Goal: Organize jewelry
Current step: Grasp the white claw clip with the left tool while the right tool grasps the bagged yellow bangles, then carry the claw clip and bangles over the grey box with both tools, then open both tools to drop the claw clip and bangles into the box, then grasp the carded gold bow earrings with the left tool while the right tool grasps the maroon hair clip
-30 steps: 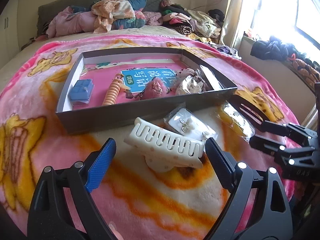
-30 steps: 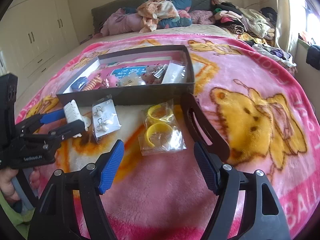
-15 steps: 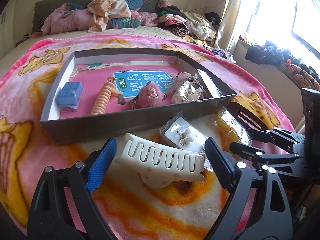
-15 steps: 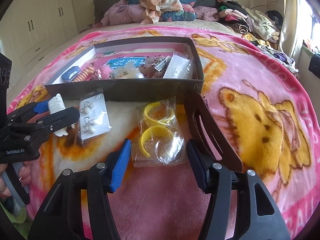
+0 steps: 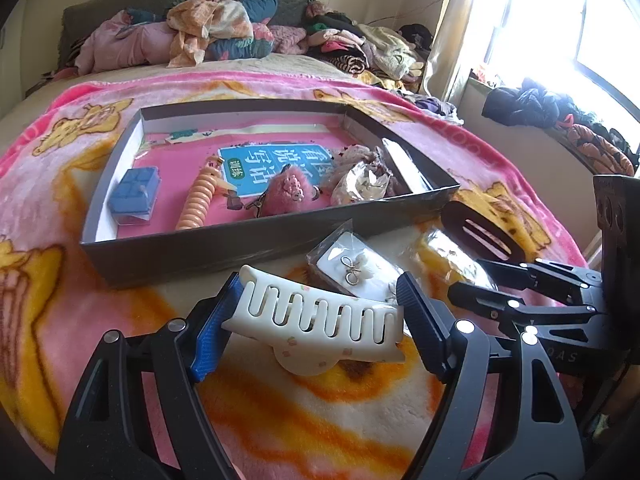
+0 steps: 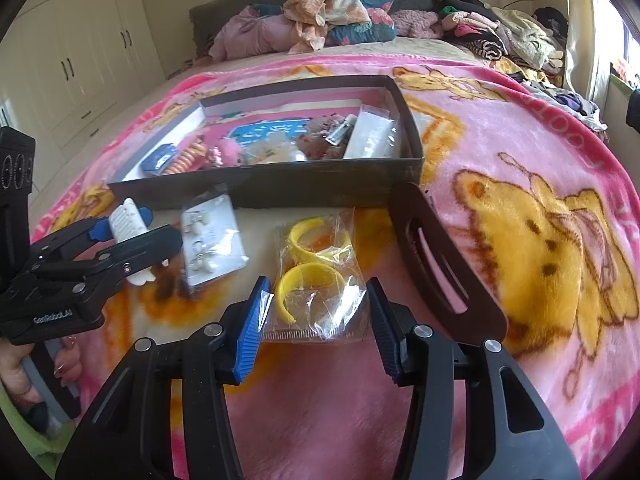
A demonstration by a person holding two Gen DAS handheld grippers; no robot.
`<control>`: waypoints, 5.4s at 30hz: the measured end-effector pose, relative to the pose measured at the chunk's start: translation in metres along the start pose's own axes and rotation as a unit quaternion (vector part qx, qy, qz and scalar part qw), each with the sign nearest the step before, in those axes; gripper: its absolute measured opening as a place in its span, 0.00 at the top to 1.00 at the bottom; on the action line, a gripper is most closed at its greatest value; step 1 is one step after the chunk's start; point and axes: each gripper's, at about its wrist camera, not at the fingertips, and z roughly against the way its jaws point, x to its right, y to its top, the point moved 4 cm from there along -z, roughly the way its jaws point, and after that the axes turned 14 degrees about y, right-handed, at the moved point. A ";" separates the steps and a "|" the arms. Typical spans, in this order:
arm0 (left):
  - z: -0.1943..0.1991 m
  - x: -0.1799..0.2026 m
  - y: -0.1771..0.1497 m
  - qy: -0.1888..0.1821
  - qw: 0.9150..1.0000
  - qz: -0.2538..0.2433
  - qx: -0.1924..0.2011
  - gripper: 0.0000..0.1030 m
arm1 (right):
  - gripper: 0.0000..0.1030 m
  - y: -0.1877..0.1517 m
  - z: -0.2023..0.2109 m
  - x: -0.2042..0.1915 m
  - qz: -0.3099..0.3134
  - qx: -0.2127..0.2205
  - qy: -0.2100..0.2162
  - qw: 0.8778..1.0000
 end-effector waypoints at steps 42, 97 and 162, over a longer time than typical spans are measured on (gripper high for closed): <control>0.004 -0.043 0.055 0.014 0.998 0.052 0.044 0.34 | 0.56 0.058 0.014 -0.032 0.043 0.050 0.005 0.998; -0.057 -0.036 0.072 0.039 0.998 0.043 0.011 0.34 | 0.56 0.115 -0.044 0.030 0.012 0.040 -0.031 0.999; 0.011 0.003 0.043 0.051 0.998 -0.006 0.043 0.11 | 0.22 0.031 0.065 0.056 -0.047 0.097 -0.083 0.991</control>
